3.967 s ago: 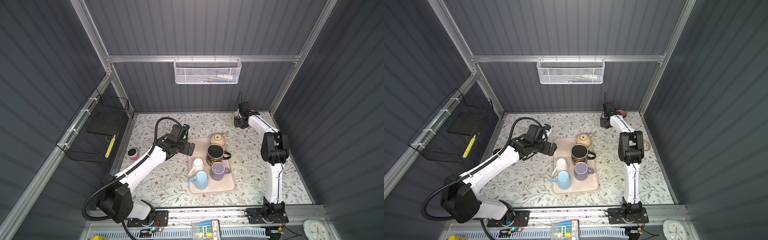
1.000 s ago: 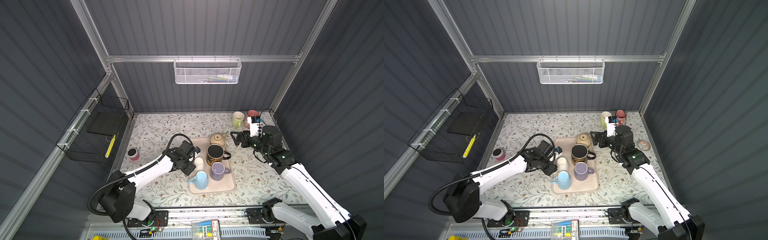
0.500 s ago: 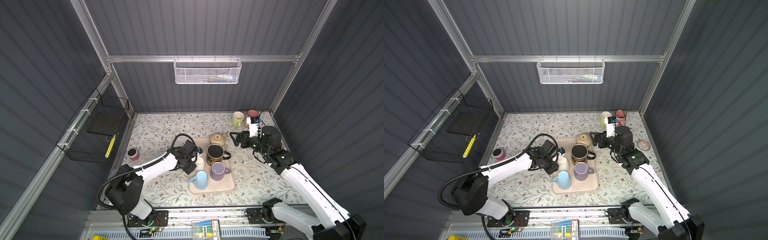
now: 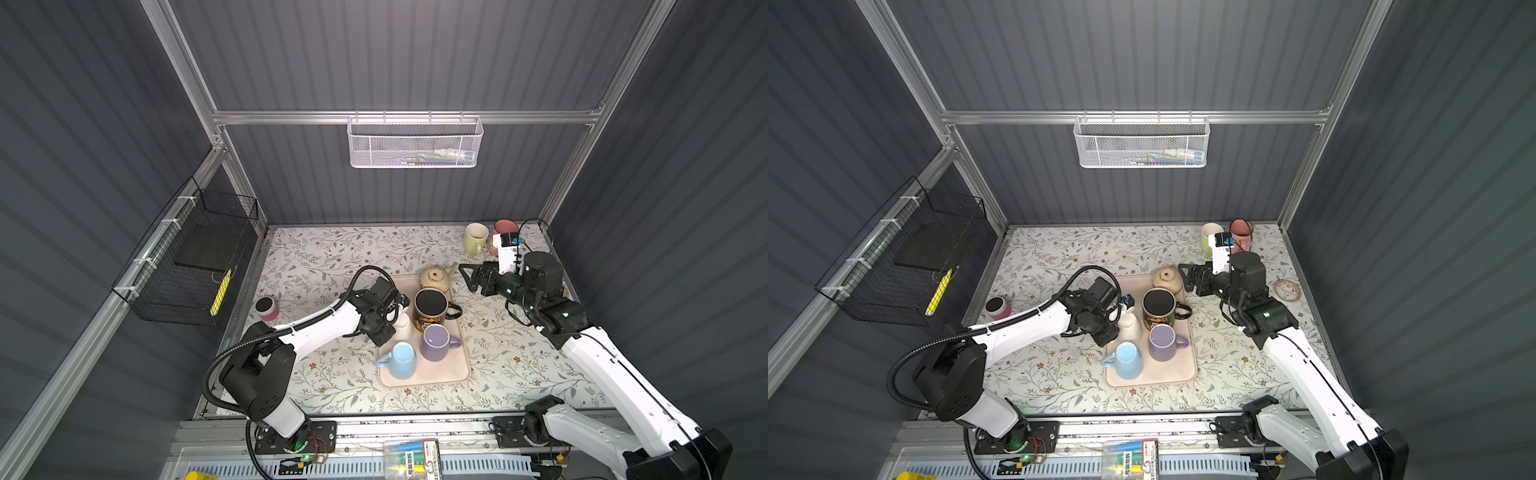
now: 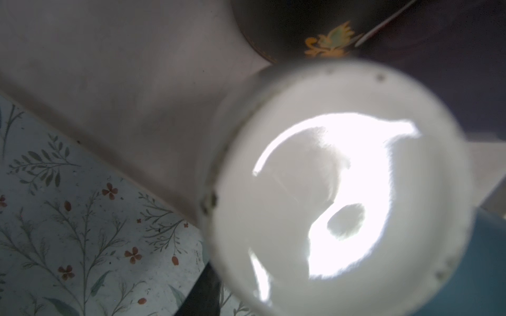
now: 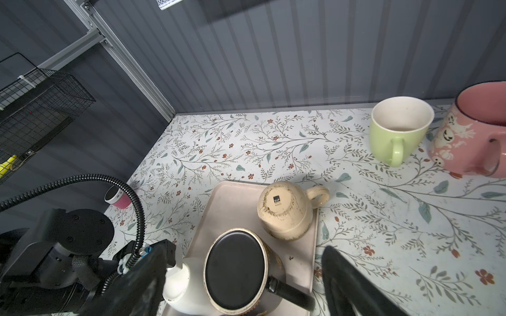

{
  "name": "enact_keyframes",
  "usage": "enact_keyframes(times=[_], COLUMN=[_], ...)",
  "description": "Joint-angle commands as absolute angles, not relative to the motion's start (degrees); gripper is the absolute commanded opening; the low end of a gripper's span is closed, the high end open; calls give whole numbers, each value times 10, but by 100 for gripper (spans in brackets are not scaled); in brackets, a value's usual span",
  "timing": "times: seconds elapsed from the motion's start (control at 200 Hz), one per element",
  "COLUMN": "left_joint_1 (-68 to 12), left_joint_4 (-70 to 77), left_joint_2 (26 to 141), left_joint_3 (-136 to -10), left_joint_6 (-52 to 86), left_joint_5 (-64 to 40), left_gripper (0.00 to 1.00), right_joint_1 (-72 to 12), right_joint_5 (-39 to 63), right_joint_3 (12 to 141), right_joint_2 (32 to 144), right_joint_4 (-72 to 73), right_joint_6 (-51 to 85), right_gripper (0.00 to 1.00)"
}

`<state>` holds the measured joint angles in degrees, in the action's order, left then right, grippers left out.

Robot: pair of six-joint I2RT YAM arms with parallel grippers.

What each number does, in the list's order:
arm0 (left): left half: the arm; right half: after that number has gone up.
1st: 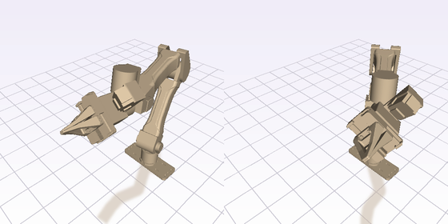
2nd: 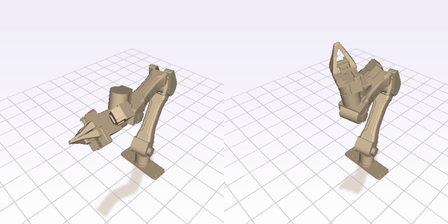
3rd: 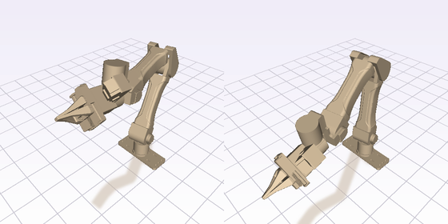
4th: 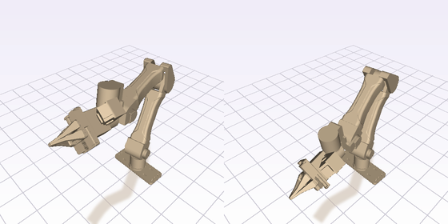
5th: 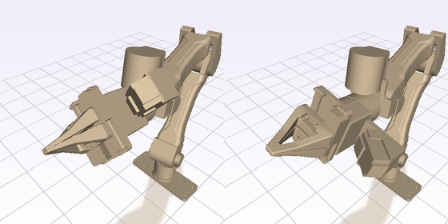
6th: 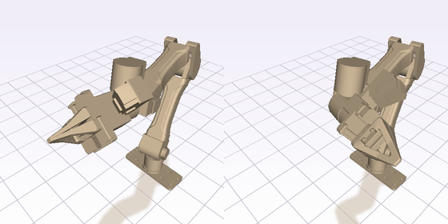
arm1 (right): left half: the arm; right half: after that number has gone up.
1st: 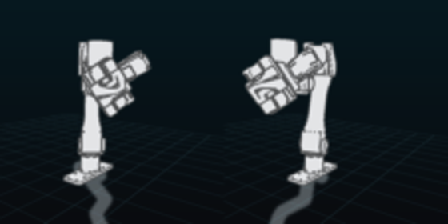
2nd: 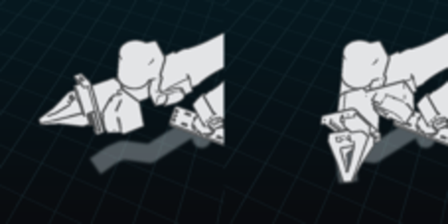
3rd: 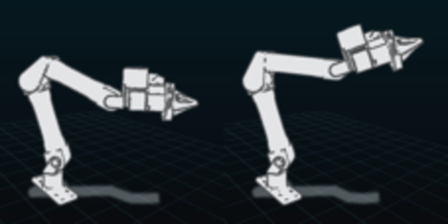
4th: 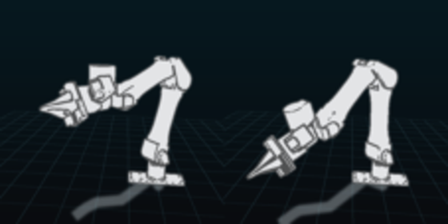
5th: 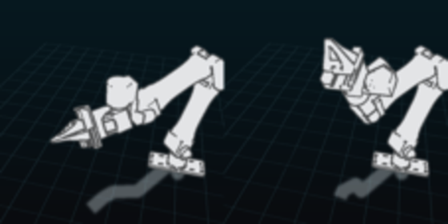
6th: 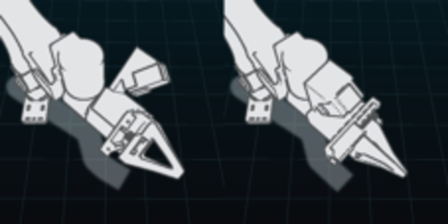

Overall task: Turn the mug right side up
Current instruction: Pick up the mug from the tray.

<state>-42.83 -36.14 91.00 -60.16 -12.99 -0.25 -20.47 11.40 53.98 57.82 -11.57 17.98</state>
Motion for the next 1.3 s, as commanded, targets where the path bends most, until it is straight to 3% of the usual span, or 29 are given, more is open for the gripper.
enact_keyframes(times=[0.0, 0.38, 0.795, 1.021, 1.296], left_joint_1=[-432, -433, -433, -434, -434], left_joint_4=[-387, -397, -395, -399, -399], left_joint_2=[913, 941, 955, 973, 968], left_joint_3=[-624, -657, -662, -672, -677], left_joint_6=[-166, -196, -219, -223, -224], left_joint_5=[-17, -20, -22, -18, -13], left_gripper=[36, 29, 30, 21, 1], right_joint_1=[-208, -208, -208, -208, -208], right_joint_5=[120, 120, 119, 117, 117], right_joint_3=[540, 539, 536, 536, 535], right_joint_2=[580, 580, 579, 577, 574], right_joint_4=[-108, -106, -105, -106, -107], right_joint_6=[179, 179, 179, 178, 178], right_gripper=[88, 88, 88, 88, 88])
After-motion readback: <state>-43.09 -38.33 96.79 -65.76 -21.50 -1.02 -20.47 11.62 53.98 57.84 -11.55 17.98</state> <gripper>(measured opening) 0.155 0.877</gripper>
